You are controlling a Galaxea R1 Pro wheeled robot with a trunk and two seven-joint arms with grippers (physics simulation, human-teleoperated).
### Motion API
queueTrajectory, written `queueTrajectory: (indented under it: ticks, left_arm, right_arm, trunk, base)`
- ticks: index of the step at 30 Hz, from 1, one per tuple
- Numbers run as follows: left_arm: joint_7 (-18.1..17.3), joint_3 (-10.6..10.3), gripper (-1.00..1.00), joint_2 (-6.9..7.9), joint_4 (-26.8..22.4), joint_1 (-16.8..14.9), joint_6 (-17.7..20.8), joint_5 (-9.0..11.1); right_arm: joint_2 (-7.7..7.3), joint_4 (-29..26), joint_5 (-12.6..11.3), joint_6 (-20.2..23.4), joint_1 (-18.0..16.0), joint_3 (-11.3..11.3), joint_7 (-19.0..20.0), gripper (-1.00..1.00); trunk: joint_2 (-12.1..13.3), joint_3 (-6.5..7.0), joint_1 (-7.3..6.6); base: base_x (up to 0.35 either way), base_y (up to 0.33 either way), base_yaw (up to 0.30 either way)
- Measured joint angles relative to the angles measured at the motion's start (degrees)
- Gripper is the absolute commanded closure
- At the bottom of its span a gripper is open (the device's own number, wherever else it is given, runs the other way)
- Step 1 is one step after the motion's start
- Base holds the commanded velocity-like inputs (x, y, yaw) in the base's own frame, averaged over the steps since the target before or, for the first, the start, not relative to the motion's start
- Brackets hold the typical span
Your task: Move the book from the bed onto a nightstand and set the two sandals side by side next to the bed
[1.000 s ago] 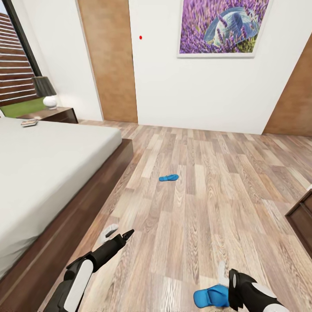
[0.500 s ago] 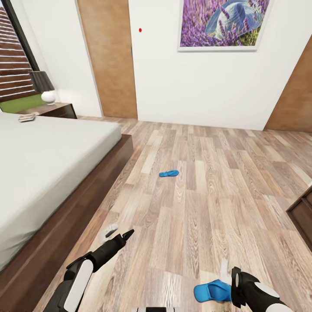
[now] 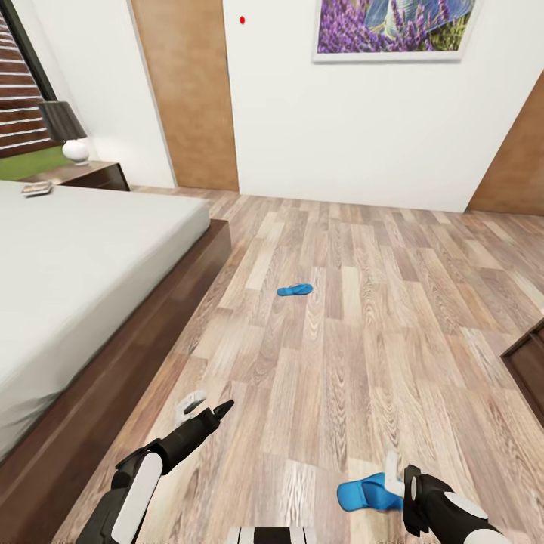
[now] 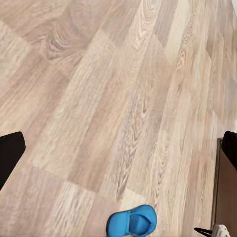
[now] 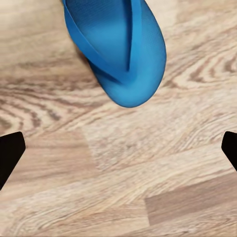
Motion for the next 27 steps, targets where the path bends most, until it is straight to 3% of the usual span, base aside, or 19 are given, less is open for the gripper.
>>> queueTrajectory:
  ticks: [23,25,27]
  left_arm:
    - [0.0,0.0,-1.00,-0.01,0.0,0.0,0.0,0.0]
    - [0.0,0.0,-1.00,0.00,0.0,0.0,0.0,0.0]
    - [0.0,0.0,-1.00,-0.03,0.0,0.0,0.0,0.0]
  right_arm:
    - [0.16,-1.1,-0.1,0.0,0.0,0.1,-2.1,-1.00]
    - [0.17,-1.4,0.0,0.1,0.0,0.1,-3.9,-1.00]
    - [0.17,-1.5,-0.1,0.2,0.0,0.2,-9.4,-1.00]
  trunk:
    - [-0.3,-5.10,0.59]
    - [-0.3,-5.54,0.64]
    - [-0.4,-5.99,0.70]
  base:
    - [0.000,0.000,0.000]
    - [0.000,0.000,0.000]
    - [0.000,0.000,0.000]
